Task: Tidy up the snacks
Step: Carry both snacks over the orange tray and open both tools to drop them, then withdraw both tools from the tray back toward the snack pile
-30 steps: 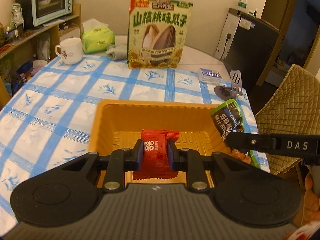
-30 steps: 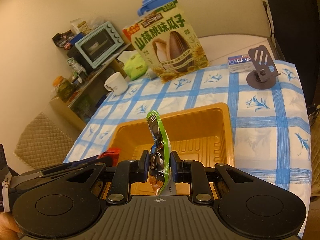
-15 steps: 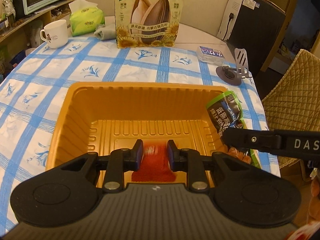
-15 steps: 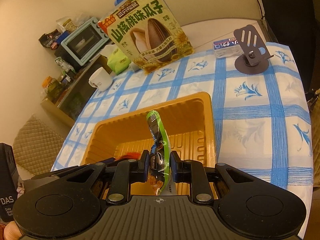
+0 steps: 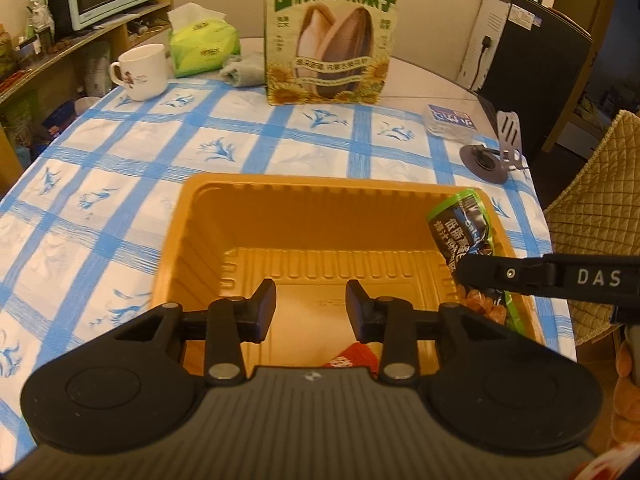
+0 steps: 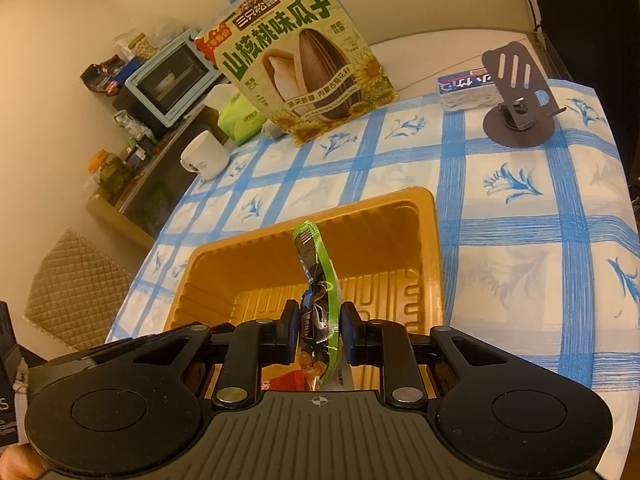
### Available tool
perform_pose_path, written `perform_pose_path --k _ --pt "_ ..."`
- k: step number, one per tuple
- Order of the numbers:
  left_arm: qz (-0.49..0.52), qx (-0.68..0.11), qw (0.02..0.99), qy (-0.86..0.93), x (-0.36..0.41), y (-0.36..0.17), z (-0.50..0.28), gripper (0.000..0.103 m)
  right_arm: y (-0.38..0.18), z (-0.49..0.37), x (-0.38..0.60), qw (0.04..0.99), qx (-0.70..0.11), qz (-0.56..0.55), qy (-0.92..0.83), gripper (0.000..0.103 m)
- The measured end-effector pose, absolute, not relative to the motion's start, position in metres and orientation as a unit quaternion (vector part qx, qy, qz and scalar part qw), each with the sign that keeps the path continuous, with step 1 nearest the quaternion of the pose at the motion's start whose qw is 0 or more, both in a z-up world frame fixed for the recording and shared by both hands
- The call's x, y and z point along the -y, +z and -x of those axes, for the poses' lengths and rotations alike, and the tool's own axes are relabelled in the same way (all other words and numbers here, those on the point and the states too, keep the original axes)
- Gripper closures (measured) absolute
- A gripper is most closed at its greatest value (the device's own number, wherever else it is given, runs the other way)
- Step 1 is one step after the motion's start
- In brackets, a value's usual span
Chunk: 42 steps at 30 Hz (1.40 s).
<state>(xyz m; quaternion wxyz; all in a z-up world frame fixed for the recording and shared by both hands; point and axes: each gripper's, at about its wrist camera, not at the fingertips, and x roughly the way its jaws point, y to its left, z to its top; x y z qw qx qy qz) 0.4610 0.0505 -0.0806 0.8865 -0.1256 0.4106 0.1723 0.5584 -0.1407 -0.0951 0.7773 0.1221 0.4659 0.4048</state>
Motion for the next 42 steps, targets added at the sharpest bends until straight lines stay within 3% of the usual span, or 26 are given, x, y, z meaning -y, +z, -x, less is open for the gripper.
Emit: perform_pose_path --k 11,12,15,20,22,27,42 --pt "0.120 -0.405 0.885 0.196 -0.058 -0.072 -0.439 0.045 -0.099 -0.553 0.120 0.781 -0.467 -0.086 0.406 0.079" --pt "0.120 -0.405 0.885 0.197 -0.058 -0.070 -0.437 0.044 -0.098 -0.552 0.120 0.782 -0.466 -0.085 0.406 0.073" --pt "0.116 -0.399 0.888 0.197 -0.057 -0.065 -0.432 0.037 -0.092 -0.547 0.123 0.794 -0.449 -0.079 0.401 0.035" --pt "0.108 -0.390 0.895 0.188 -0.050 -0.053 -0.422 0.029 -0.076 -0.533 0.135 0.801 -0.425 -0.071 0.416 0.025" --pt "0.108 -0.385 0.898 0.182 -0.047 -0.047 -0.415 0.025 -0.069 -0.525 0.141 0.808 -0.413 -0.070 0.414 0.016" --pt "0.104 -0.373 0.907 0.164 -0.039 -0.030 -0.396 0.022 -0.054 -0.505 0.162 0.816 -0.400 -0.082 0.409 0.011" --pt "0.086 -0.350 0.925 0.120 -0.036 0.023 -0.279 0.020 0.001 -0.393 0.214 0.849 -0.358 -0.115 0.370 0.011"
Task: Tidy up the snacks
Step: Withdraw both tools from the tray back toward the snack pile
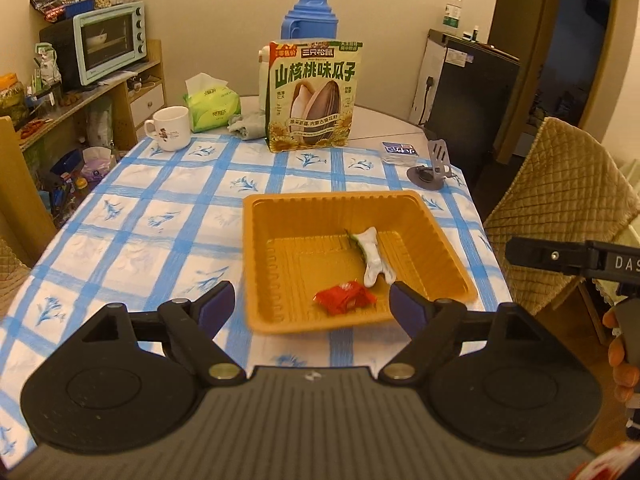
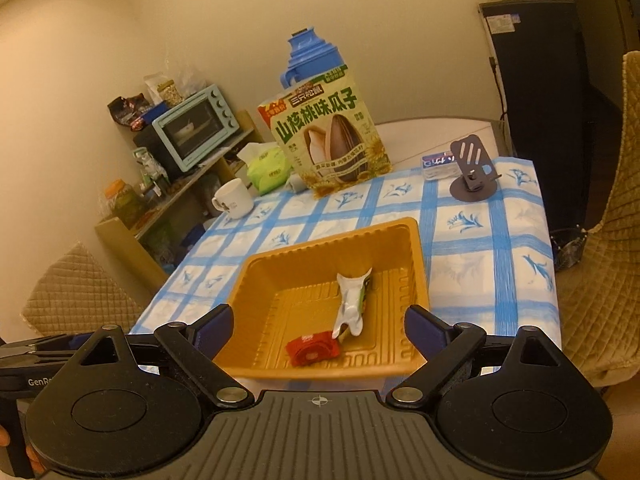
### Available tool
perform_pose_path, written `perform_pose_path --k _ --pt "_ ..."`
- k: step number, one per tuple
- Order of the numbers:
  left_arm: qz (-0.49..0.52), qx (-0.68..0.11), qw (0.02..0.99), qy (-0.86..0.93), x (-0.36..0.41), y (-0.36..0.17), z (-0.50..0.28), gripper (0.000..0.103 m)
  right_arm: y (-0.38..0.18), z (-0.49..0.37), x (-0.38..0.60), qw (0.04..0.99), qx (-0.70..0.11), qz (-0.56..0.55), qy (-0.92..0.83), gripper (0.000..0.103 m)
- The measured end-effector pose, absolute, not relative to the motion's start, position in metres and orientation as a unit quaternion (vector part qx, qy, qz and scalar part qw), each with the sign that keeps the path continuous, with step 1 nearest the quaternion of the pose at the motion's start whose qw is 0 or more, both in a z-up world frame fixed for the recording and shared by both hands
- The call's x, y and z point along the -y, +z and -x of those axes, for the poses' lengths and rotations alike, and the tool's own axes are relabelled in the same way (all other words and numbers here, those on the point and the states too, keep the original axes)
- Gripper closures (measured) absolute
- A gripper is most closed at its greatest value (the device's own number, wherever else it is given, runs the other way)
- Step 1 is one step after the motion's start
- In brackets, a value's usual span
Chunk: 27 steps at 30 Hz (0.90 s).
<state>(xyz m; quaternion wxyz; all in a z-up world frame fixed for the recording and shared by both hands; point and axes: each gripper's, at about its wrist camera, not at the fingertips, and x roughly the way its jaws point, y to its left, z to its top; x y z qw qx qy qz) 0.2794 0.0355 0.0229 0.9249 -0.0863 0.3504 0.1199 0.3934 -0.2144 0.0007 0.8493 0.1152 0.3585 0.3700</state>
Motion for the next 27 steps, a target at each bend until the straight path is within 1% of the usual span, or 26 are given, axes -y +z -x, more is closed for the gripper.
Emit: perform_pose_path --k 5,14,27 --pt "0.089 -0.343 0.929 0.111 -0.042 0.032 -0.231 0.016 0.009 -0.343 0.216 0.858 -0.353 -0.104 0.359 0.011" --pt "0.087 -0.348 0.930 0.084 -0.054 0.031 -0.157 0.016 0.012 -0.256 0.209 0.865 -0.355 -0.075 0.346 0.011" --pt "0.077 -0.363 0.927 0.047 -0.068 0.011 -0.093 0.016 -0.011 -0.174 0.205 0.866 -0.392 -0.069 0.302 0.011"
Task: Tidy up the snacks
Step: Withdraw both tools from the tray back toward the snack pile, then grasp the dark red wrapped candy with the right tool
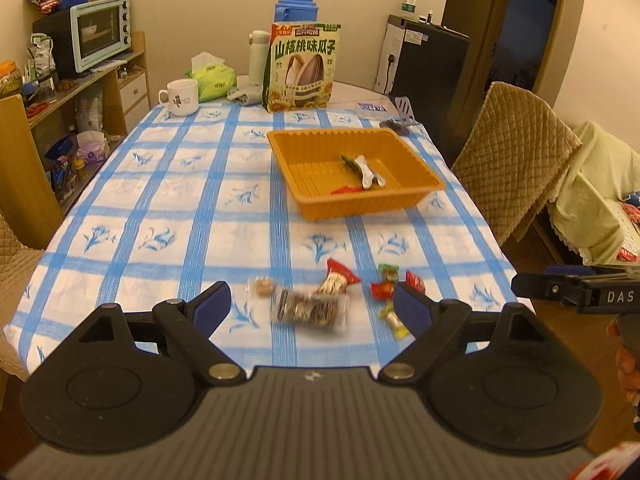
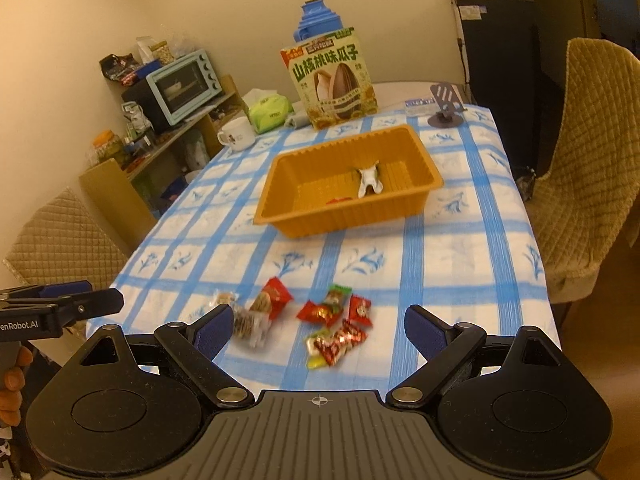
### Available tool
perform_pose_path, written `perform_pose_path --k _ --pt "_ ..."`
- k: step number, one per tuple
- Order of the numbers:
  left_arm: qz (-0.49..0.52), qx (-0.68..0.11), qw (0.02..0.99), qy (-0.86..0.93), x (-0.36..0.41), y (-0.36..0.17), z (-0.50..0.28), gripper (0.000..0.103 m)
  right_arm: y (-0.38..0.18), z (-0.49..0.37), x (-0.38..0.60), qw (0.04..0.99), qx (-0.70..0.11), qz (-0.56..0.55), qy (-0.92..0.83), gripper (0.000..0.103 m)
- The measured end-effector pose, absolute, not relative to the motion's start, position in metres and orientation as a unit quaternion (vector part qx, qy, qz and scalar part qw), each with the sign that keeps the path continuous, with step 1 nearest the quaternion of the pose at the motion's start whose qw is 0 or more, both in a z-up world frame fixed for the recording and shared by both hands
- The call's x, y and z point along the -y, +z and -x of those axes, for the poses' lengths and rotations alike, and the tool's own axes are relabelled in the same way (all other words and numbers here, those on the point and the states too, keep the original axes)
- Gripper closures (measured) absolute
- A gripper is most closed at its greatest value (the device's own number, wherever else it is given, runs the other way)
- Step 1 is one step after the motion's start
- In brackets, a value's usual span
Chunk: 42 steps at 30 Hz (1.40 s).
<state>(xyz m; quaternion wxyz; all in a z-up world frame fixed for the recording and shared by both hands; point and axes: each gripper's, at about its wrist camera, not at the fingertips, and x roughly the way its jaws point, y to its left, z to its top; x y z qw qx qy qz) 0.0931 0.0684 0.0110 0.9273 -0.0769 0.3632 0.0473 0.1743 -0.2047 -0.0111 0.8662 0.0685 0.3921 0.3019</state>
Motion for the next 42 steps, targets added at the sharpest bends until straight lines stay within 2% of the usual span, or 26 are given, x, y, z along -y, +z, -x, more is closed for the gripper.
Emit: perform_pose_path --k 13,24,42 --pt "0.081 -0.399 0.912 0.041 -0.080 -0.021 -0.062 0.016 -0.043 -0.137 0.185 0.857 -0.432 -0.039 0.278 0.011" --pt "0.086 -0.412 0.905 0.067 -0.097 -0.038 -0.061 0.016 -0.070 -0.145 0.163 0.846 -0.455 -0.024 0.279 0.012" --pt "0.094 -0.431 0.888 0.129 -0.120 -0.058 -0.091 0.016 -0.104 -0.214 0.139 0.836 -0.473 -0.024 0.278 0.035"
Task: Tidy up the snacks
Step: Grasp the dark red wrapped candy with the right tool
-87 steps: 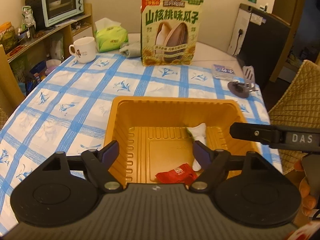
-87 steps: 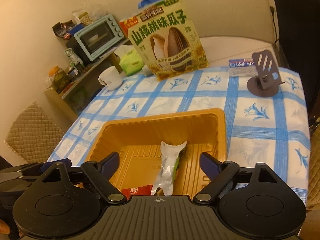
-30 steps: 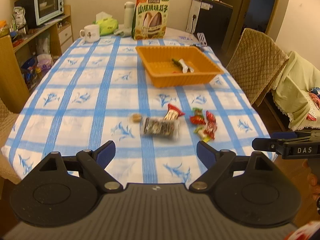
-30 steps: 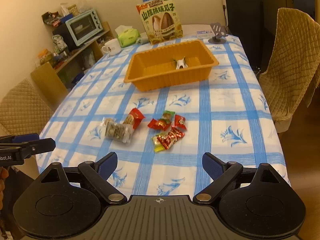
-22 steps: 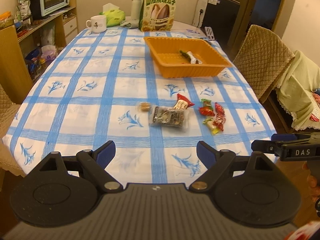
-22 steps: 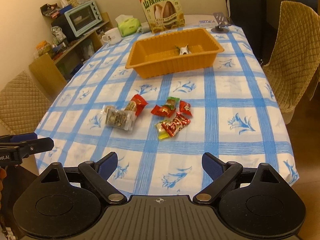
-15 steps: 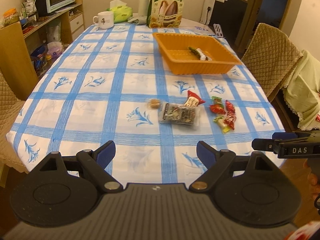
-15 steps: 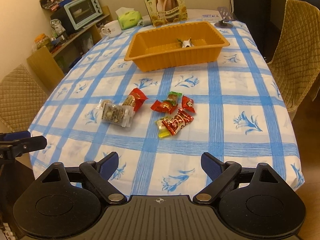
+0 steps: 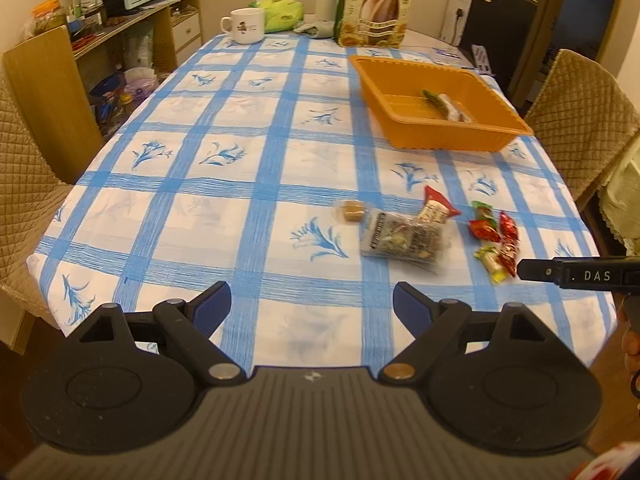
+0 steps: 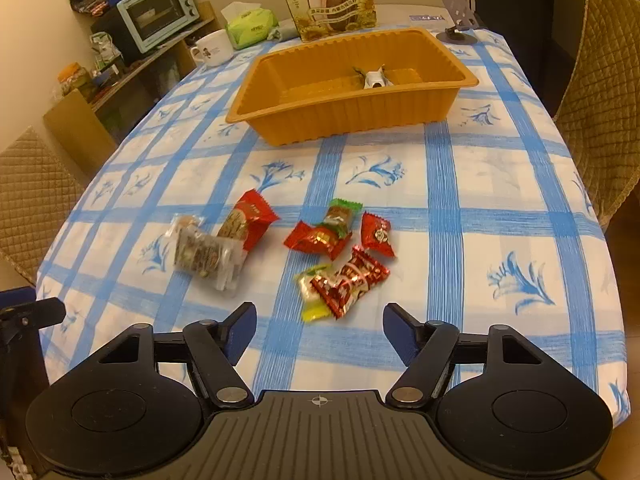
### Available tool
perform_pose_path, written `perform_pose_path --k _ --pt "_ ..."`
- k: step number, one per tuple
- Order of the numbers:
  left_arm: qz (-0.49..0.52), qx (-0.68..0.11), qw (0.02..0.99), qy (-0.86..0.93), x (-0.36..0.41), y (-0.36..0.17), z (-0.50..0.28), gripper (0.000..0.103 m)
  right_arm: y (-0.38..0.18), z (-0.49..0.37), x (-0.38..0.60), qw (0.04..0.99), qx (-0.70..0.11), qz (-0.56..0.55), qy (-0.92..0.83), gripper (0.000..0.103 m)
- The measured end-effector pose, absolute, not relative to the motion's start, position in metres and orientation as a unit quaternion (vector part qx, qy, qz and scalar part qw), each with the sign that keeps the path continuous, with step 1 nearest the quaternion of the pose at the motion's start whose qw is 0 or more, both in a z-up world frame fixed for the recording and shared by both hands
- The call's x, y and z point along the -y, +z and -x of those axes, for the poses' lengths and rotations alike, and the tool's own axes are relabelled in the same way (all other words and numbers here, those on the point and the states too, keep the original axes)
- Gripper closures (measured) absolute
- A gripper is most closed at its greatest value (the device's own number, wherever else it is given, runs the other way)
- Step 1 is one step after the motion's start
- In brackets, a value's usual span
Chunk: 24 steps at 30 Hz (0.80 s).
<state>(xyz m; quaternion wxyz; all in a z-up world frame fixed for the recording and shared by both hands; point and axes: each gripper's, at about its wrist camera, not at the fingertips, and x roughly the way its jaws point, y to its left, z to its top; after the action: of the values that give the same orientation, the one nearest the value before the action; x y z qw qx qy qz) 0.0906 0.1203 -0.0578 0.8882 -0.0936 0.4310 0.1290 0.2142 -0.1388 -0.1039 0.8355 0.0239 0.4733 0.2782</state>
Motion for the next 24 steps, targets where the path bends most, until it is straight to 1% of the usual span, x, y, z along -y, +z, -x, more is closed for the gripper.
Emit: perform_pose_path --k 2,4,8,10,13,19,24 --pt "0.094 -0.433 0.887 0.134 -0.122 -0.059 -0.095 0.016 -0.108 -0.223 0.139 0.835 -0.477 -0.030 0.272 0.039" --pt "0.096 -0.433 0.886 0.136 -0.123 -0.060 -0.100 0.016 -0.113 -0.232 0.141 0.833 -0.483 -0.043 0.264 0.045" --pt "0.098 -0.437 0.883 0.138 -0.124 -0.064 -0.110 0.016 -0.122 -0.248 0.143 0.825 -0.500 -0.068 0.253 0.052" --pt "0.099 -0.441 0.882 0.137 -0.124 -0.066 -0.115 0.016 -0.125 -0.254 0.142 0.823 -0.506 -0.072 0.247 0.059" --pt "0.100 -0.444 0.880 0.136 -0.123 -0.069 -0.121 0.016 -0.130 -0.260 0.142 0.818 -0.514 -0.084 0.243 0.065" --pt "0.102 -0.448 0.878 0.136 -0.121 -0.071 -0.130 0.016 -0.133 -0.266 0.138 0.816 -0.521 -0.078 0.235 0.071" --pt "0.104 -0.450 0.877 0.132 -0.116 -0.074 -0.136 0.016 -0.134 -0.262 0.132 0.824 -0.506 -0.031 0.255 0.076"
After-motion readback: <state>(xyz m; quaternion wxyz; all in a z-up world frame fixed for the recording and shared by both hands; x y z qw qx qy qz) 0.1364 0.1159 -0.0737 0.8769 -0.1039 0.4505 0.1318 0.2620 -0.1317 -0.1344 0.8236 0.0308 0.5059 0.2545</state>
